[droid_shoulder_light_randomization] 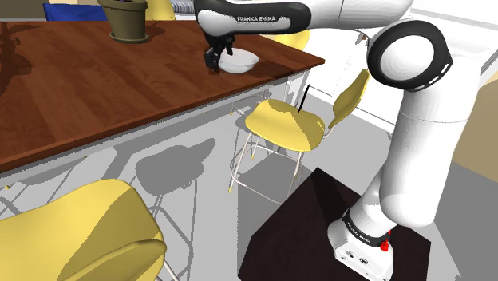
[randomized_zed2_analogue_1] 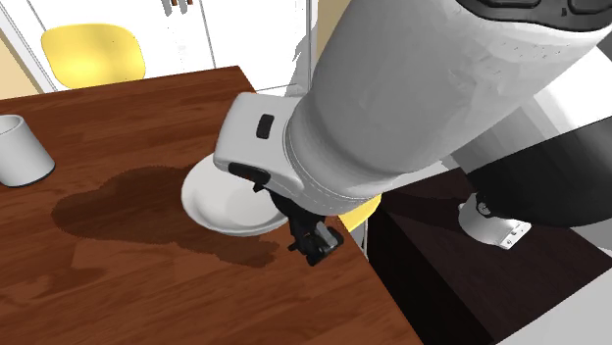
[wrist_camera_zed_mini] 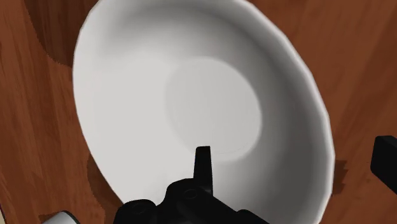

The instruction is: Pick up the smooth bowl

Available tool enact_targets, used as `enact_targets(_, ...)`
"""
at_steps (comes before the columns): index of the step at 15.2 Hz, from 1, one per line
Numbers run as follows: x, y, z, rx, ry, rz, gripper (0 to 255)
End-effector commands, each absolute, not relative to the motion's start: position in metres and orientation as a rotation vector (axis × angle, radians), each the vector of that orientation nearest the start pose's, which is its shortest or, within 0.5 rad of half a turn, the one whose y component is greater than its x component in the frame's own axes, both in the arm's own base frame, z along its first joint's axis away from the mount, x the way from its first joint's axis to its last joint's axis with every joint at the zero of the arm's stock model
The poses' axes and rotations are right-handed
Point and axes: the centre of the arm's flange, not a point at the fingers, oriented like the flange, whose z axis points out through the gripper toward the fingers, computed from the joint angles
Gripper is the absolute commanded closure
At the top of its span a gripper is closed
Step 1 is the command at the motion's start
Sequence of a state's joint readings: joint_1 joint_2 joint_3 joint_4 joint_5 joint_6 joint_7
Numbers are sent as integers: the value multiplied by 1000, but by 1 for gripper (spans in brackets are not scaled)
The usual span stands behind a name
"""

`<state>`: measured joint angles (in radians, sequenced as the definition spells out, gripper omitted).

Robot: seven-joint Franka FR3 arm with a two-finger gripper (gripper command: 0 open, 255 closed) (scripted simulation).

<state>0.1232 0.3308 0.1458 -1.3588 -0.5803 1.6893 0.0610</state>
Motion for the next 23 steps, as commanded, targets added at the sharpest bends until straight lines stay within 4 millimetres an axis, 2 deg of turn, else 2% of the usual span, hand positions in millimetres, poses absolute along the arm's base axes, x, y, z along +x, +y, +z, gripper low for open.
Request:
enact_targets(1, 655, 112, 539, 2594, 352, 120, 0)
enact_targets(3, 655, 112, 535, 2594, 352, 120, 0)
enact_targets(4, 655, 112, 535, 2594, 352, 120, 255)
enact_targets(13, 655, 112, 535, 2594, 352, 120, 255)
enact_targets(23, 655, 112, 588, 2594, 352, 120, 255)
